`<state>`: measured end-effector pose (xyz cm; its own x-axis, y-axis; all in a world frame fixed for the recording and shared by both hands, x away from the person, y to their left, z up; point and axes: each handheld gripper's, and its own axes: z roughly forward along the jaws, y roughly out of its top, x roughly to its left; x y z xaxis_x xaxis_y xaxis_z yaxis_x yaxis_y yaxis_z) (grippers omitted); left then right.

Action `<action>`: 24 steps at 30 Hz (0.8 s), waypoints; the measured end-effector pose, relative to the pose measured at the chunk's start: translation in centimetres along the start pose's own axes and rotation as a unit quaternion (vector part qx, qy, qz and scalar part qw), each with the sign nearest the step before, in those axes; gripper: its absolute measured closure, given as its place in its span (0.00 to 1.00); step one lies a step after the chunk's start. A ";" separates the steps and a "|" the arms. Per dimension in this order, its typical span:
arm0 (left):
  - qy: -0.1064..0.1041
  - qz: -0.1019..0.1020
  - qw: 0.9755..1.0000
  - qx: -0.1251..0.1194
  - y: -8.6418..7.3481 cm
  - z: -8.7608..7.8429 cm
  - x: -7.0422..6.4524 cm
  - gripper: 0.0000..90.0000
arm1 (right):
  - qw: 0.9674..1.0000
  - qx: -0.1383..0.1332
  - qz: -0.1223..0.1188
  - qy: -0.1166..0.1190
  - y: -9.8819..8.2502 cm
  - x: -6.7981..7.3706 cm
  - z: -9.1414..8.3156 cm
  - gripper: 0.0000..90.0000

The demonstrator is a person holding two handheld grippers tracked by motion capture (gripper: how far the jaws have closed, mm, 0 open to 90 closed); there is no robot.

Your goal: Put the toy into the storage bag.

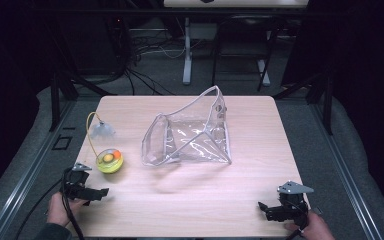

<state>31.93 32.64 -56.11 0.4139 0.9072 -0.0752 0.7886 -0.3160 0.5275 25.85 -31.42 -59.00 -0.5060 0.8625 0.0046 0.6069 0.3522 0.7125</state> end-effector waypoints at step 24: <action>-0.009 0.002 1.000 -0.012 0.4 -0.3 0.1 0.00 | 1.000 0.000 0.000 0.001 0.0 0.0 0.0 0.00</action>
<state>32.16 32.63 -55.63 0.4257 0.9005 -0.0880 0.7754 -0.3130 0.5484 25.86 -31.43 -59.00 -0.5068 0.8621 0.0051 0.6071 0.3527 0.7121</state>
